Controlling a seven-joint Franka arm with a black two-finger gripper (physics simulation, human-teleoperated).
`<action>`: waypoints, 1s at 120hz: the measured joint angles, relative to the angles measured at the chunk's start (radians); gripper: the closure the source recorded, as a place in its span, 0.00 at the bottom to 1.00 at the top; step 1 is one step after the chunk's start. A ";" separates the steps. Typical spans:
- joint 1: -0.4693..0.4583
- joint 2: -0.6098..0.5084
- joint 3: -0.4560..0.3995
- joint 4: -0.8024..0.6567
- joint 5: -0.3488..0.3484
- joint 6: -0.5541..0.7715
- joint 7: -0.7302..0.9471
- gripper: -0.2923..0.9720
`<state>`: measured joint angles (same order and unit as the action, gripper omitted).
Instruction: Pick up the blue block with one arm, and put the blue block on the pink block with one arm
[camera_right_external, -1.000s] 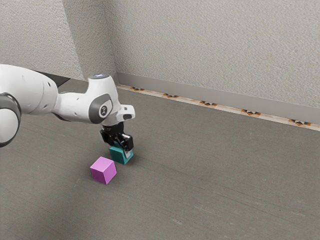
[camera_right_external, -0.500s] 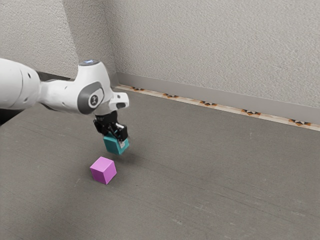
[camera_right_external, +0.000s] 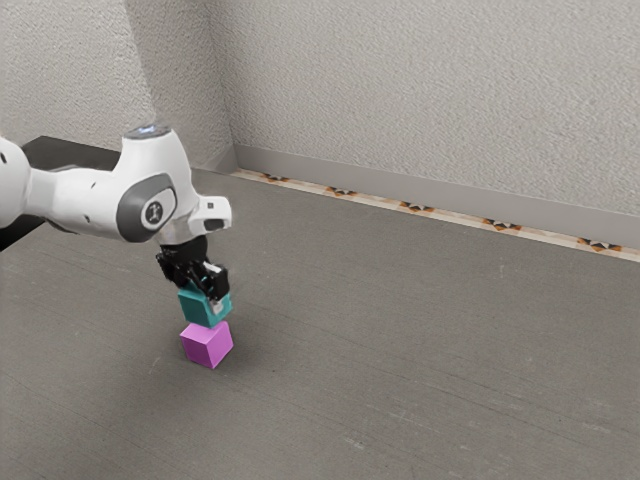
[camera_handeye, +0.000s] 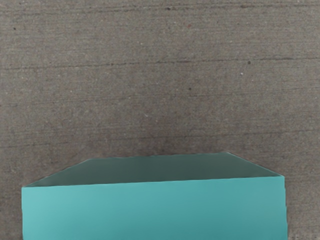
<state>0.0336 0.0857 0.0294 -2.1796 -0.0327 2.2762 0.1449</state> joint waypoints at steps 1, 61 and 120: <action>0.000 -0.002 0.001 -0.003 0.000 0.000 0.000 0.46; -0.003 -0.013 0.012 -0.051 0.001 0.020 -0.055 0.46; -0.028 -0.024 0.012 -0.072 0.075 0.031 -0.055 0.45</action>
<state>0.0055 0.0618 0.0414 -2.2517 0.0424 2.3075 0.0895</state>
